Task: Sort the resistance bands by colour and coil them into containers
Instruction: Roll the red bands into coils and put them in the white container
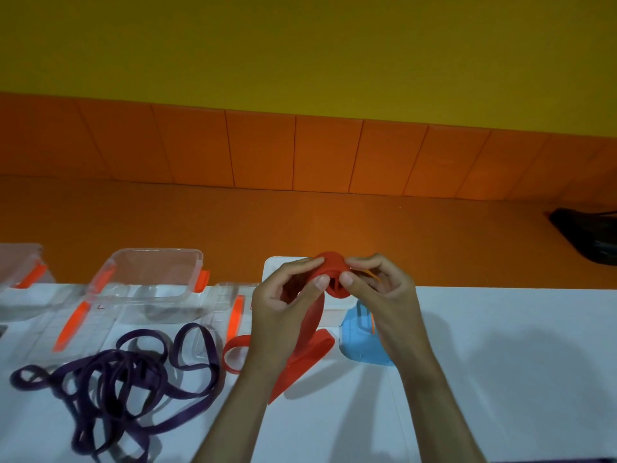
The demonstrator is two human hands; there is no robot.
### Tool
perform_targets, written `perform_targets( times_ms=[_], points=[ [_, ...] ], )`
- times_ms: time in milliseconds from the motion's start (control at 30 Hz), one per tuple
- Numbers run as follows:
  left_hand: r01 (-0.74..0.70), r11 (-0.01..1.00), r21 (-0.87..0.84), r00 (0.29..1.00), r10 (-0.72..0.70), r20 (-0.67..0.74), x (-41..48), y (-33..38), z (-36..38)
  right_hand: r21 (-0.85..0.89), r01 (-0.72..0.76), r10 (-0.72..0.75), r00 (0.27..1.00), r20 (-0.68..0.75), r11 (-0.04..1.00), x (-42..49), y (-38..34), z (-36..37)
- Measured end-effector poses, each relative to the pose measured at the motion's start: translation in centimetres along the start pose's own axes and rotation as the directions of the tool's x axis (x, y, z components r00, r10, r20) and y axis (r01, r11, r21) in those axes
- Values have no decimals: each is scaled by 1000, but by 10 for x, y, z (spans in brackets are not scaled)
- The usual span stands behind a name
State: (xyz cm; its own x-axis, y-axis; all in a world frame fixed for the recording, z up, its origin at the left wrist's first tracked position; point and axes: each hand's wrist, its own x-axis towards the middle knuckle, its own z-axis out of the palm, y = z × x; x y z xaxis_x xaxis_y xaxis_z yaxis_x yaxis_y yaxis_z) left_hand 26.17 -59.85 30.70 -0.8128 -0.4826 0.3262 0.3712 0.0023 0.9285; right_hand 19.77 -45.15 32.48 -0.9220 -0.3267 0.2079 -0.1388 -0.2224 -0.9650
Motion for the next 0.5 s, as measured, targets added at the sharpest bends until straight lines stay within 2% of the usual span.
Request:
perform_targets(
  times_ms=[100, 200, 333, 500],
  points=[
    [23, 999, -22, 1000, -23, -14, -1, -1, -4, -47, 0, 3, 998, 64, 999, 1, -2, -5],
    [82, 995, -51, 997, -81, 10, -2, -6, -5, -121, 13, -11, 1000, 20, 993, -1, -1, -4],
    [95, 992, -82, 994, -91, 53, 2, -5, -12, -51, 9, -9, 1000, -11, 999, -7, 5, 3],
    [-11, 1000, -5, 998, 11, 60, 2, 0, -16, 102, -22, 20, 1000, 21, 995, -8, 8, 12]
  ],
)
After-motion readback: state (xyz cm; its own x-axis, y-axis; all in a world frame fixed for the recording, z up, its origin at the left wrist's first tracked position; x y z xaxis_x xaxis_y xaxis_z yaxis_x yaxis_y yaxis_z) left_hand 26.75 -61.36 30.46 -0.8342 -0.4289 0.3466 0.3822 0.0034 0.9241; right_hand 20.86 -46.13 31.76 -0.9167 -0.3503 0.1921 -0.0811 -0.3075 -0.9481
